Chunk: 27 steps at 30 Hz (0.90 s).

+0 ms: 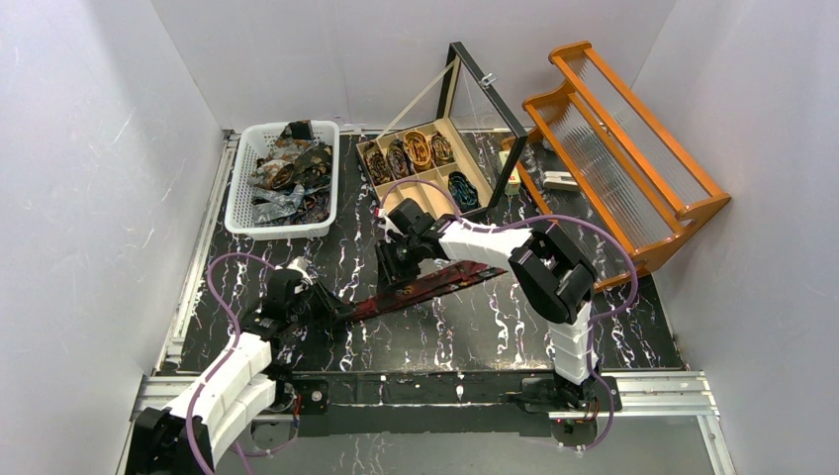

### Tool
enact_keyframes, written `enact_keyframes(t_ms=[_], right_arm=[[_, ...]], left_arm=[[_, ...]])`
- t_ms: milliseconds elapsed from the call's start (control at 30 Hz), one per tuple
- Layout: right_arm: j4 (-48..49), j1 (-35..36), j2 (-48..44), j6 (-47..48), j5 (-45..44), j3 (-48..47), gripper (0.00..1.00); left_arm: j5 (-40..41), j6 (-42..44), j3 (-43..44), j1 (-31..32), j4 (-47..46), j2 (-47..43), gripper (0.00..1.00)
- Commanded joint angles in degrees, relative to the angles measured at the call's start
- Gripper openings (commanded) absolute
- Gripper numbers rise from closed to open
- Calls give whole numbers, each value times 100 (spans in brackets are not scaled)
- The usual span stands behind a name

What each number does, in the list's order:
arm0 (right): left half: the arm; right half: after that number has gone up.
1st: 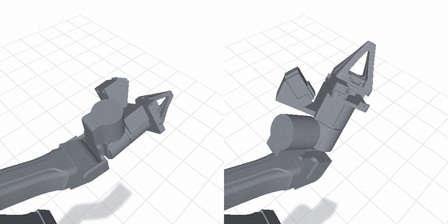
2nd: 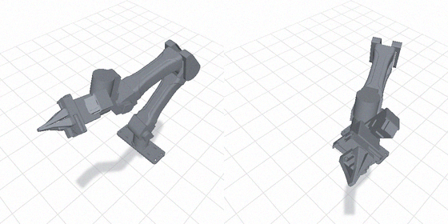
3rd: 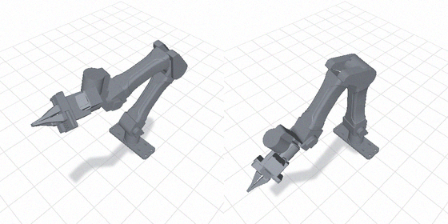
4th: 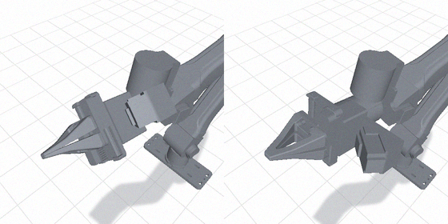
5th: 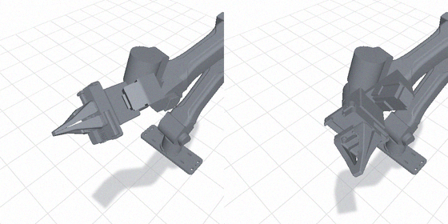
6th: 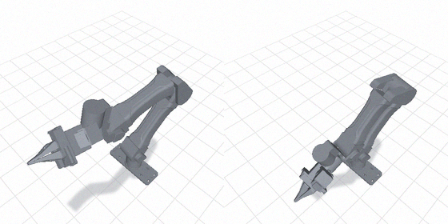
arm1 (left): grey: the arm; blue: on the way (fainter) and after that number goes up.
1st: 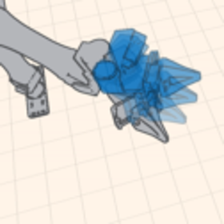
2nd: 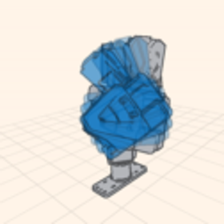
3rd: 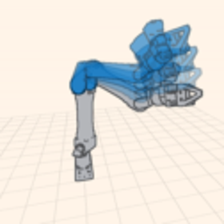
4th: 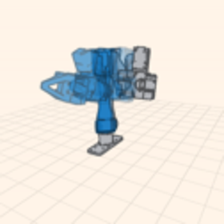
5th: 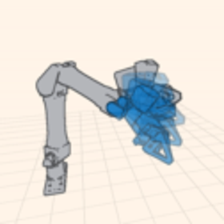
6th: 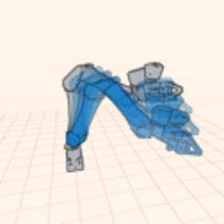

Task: Roll the ties
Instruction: Roll the tie at the center of the board.

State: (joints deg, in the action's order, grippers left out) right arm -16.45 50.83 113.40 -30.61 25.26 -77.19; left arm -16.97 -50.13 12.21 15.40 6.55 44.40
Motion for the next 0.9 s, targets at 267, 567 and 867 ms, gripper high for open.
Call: enact_keyframes(t_ms=[267,567,867], right_arm=[[-526,-21,55,55,-791,322,37],[-148,11,-131,-243,-423,493,36],[-194,5,-303,-261,-658,302,38]], left_arm=[[543,46,658,25,971,-145,6],[1437,430,1676,569,2022,539,4],[2108,631,2256,1226,2694,1026,4]])
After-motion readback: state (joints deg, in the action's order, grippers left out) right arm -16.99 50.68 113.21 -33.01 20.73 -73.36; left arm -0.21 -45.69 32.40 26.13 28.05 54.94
